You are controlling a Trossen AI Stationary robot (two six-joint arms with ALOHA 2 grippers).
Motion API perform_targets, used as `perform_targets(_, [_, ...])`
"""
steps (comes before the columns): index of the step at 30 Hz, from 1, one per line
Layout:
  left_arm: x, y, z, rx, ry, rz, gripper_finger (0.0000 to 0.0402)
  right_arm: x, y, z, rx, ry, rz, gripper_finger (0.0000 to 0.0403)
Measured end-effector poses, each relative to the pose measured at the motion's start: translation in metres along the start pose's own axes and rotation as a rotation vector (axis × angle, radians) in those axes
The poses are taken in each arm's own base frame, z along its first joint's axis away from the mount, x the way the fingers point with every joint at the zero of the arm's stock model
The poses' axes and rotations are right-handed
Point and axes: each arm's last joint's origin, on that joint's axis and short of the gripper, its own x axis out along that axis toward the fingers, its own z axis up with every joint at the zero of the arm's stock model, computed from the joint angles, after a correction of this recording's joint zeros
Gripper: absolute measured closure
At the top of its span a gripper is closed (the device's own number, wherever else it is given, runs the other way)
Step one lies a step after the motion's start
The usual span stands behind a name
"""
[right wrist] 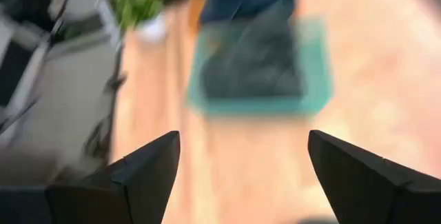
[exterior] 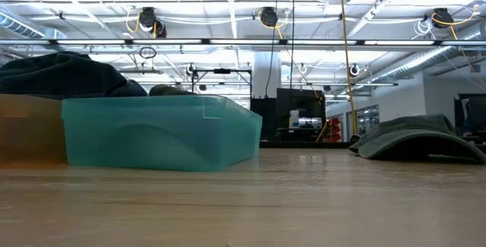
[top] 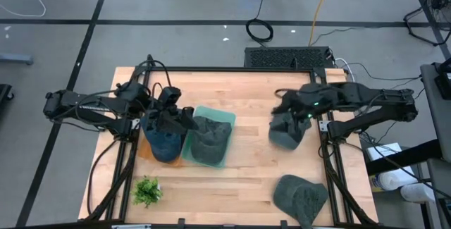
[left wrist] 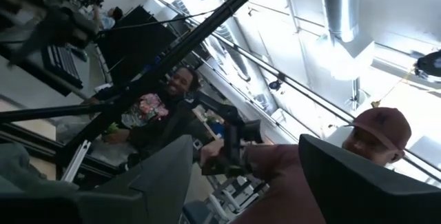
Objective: Pick & Place hat
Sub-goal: Put the bottom black cap into the green bin
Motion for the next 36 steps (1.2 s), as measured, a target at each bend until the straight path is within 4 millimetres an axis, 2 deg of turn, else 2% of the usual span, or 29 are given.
perform_targets(3, [0.0,0.001,-0.001,-0.002,0.009,0.003,0.0128,0.014,0.001,-0.004,0.017,0.133,0.103,0.0096])
perform_targets(13, [0.0,0.001,-0.002,0.012,0.038,-0.002,0.0128,0.074,0.001,-0.004,0.039,0.397,0.378,0.0096])
perform_targets(20, [0.0,0.001,-0.001,0.047,0.035,-0.008,0.0128,0.122,-0.004,-0.011,-0.102,0.51,0.537,0.0096])
perform_targets(27, [0.0,0.001,-0.001,0.078,0.035,-0.01,0.0128,0.162,-0.01,-0.023,-0.213,0.576,0.606,0.0096])
perform_targets(33, [0.0,0.001,-0.001,0.139,0.034,-0.01,0.0128,0.19,-0.011,-0.038,-0.2,0.671,0.631,0.0096])
perform_targets(36, [0.0,0.001,-0.001,0.138,0.034,-0.01,0.0128,0.203,-0.01,-0.052,-0.195,0.721,0.67,0.0096])
